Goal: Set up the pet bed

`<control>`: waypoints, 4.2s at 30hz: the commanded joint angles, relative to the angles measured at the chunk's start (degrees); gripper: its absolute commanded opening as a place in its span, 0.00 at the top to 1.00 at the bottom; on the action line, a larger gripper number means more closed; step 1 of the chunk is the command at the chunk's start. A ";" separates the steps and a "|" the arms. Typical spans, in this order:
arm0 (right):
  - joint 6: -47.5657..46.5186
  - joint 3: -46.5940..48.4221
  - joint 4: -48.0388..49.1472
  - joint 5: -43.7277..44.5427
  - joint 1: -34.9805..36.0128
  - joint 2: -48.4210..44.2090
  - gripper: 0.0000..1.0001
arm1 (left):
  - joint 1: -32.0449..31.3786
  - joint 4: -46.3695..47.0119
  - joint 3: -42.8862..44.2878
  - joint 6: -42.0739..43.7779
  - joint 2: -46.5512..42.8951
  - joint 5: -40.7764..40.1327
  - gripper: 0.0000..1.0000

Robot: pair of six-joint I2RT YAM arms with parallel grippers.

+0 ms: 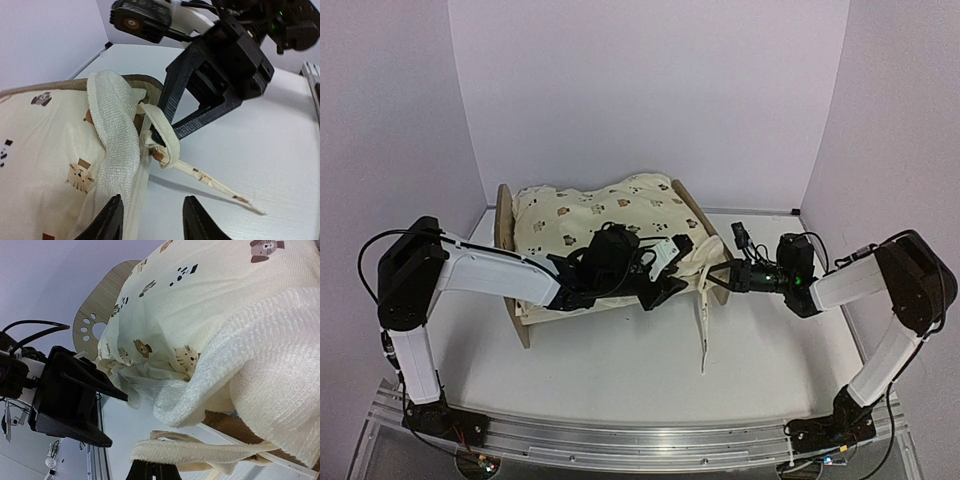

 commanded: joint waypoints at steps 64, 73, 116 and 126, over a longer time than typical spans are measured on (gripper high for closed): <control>3.27 4.16 3.56 -7.79 -0.76 2.92 1.00 | 4.20 14.42 9.32 13.14 12.38 17.85 1.00; 4.42 4.56 3.37 -8.29 -0.83 3.03 1.00 | 4.19 16.39 7.51 13.53 11.56 16.51 1.00; -16.29 -6.67 -31.53 25.22 13.53 -8.68 0.31 | 0.70 8.88 11.30 2.64 12.79 8.45 1.00; -15.98 -11.25 -30.05 27.37 13.80 -18.06 0.33 | 0.65 7.15 12.80 2.71 13.30 7.11 1.00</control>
